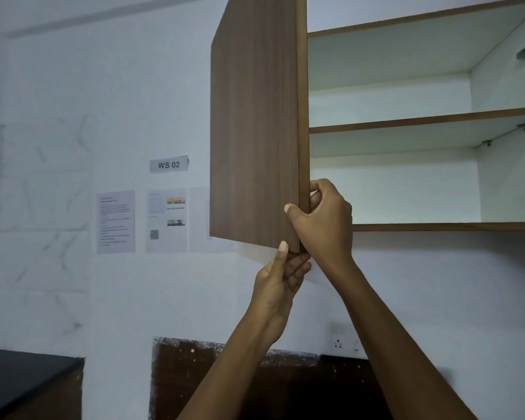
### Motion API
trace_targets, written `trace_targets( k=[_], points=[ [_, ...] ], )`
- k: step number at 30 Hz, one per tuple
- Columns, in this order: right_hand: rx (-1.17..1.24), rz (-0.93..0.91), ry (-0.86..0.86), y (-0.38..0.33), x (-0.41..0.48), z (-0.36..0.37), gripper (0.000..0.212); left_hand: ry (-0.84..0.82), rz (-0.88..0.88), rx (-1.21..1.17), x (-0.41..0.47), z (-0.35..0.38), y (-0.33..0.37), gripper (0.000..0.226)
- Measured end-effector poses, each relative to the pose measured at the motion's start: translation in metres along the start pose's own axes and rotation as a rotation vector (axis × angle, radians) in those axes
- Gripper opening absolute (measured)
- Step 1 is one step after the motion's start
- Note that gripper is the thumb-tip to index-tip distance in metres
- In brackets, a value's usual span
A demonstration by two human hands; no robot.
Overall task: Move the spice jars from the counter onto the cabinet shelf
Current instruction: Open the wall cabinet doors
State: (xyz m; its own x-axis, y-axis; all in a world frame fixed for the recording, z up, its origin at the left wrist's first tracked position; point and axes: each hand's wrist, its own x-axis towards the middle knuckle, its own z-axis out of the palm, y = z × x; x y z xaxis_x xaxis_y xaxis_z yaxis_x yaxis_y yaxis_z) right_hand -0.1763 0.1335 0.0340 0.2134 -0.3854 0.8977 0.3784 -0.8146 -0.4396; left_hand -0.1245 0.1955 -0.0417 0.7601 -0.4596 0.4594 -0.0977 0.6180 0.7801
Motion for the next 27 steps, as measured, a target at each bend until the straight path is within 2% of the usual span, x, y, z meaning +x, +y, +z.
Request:
trace_targets(
  k=[4,7,11,14,16,22,27],
  points=[
    [0.017,-0.033,0.010,-0.039,-0.021,0.022,0.023,-0.011,-0.030,-0.116,-0.016,-0.028,0.024,0.027],
    [0.035,-0.063,0.021,-0.071,-0.036,0.046,0.020,-0.029,-0.015,-0.212,-0.028,-0.058,0.045,0.033],
    [0.008,-0.120,0.014,-0.108,-0.054,0.080,0.020,-0.031,-0.009,-0.311,-0.039,-0.097,0.071,0.028],
    [0.001,-0.158,0.040,-0.130,-0.064,0.108,0.021,-0.037,-0.017,-0.386,-0.047,-0.121,0.087,0.044],
    [0.004,-0.184,0.072,-0.145,-0.072,0.129,0.021,-0.039,-0.009,-0.439,-0.052,-0.140,0.098,0.037],
    [-0.042,-0.254,0.219,-0.168,-0.083,0.176,0.030,0.046,-0.036,-0.500,-0.055,-0.170,0.118,0.030],
    [-0.054,-0.268,0.238,-0.184,-0.091,0.211,0.035,0.074,-0.016,-0.501,-0.052,-0.200,0.132,0.032]
  ],
)
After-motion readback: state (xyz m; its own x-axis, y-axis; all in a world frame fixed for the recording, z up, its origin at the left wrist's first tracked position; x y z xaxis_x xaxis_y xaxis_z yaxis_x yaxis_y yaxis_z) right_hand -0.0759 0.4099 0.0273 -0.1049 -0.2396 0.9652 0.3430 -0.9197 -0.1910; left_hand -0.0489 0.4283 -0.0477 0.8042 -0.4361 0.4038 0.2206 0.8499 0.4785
